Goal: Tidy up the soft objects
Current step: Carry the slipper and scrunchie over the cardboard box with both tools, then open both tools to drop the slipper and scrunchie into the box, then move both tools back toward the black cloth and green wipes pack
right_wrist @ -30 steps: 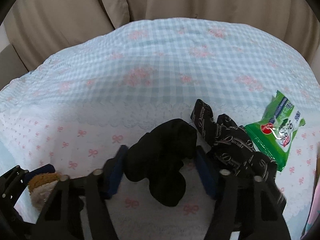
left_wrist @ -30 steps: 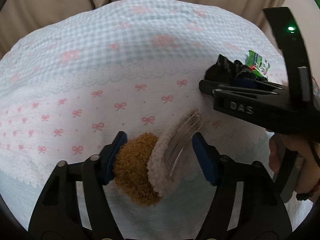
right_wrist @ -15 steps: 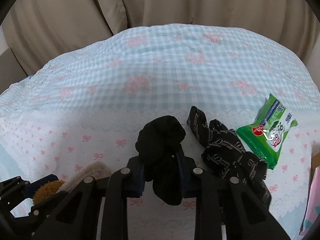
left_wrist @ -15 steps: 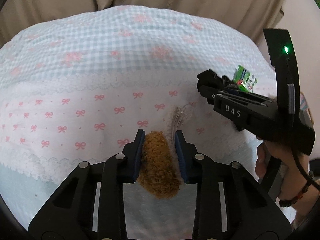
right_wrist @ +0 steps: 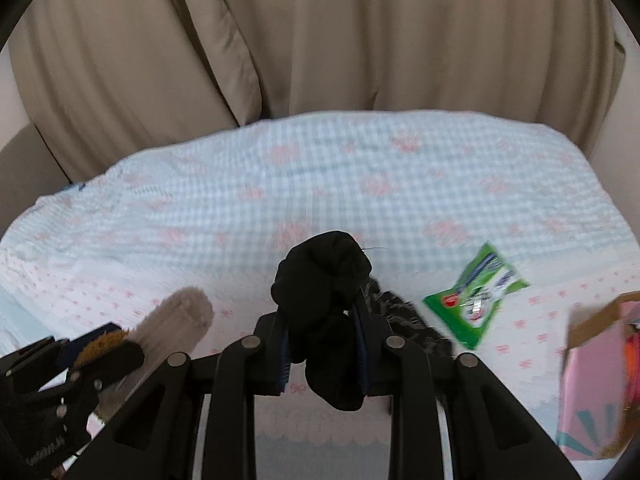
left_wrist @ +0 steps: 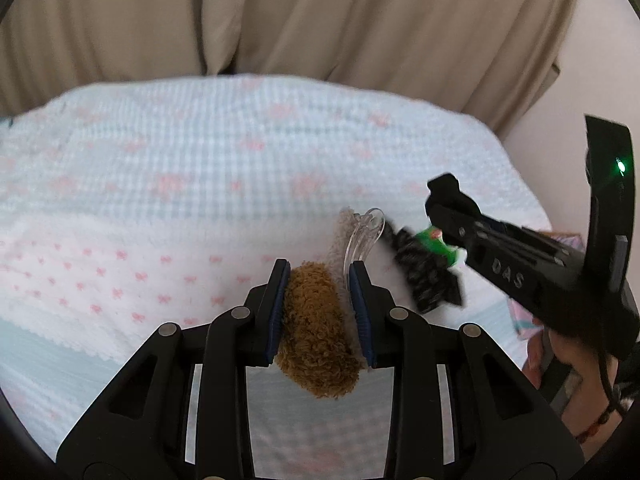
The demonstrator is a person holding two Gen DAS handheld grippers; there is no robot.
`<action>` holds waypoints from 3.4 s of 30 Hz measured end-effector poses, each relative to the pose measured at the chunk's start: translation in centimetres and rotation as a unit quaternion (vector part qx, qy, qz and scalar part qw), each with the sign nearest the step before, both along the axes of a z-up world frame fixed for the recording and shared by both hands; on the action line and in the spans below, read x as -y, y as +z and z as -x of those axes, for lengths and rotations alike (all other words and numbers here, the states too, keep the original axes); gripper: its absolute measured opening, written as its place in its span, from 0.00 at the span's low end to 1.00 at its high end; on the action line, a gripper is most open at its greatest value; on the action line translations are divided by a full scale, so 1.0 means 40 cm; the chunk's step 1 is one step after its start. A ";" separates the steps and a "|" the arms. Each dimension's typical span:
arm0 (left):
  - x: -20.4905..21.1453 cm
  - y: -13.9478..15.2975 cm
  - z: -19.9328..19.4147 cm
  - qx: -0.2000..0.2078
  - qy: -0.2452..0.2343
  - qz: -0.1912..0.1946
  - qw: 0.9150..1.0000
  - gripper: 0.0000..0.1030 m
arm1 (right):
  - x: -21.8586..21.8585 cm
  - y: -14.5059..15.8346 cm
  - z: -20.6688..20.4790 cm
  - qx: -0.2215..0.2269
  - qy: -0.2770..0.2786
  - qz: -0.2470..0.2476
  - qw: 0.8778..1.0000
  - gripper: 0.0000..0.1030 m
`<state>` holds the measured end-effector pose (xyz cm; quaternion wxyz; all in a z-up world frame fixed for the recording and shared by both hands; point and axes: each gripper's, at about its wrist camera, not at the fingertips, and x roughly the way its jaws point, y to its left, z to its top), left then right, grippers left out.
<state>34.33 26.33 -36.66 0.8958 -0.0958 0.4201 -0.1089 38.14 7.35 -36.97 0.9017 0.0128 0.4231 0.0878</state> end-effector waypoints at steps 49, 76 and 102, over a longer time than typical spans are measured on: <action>1.224 0.242 0.076 -0.077 -0.105 -0.026 0.991 0.27 | 1.212 0.304 0.289 -0.061 -0.124 -0.035 0.990 0.23; 1.352 -0.005 -0.089 -0.146 -0.153 -0.132 0.968 0.99 | 1.337 0.012 0.091 -0.189 -0.151 -0.098 0.965 1.00; 1.201 0.393 0.139 -0.033 -0.115 -0.094 0.988 1.00 | 1.236 0.389 0.282 -0.069 -0.128 -0.045 0.988 1.00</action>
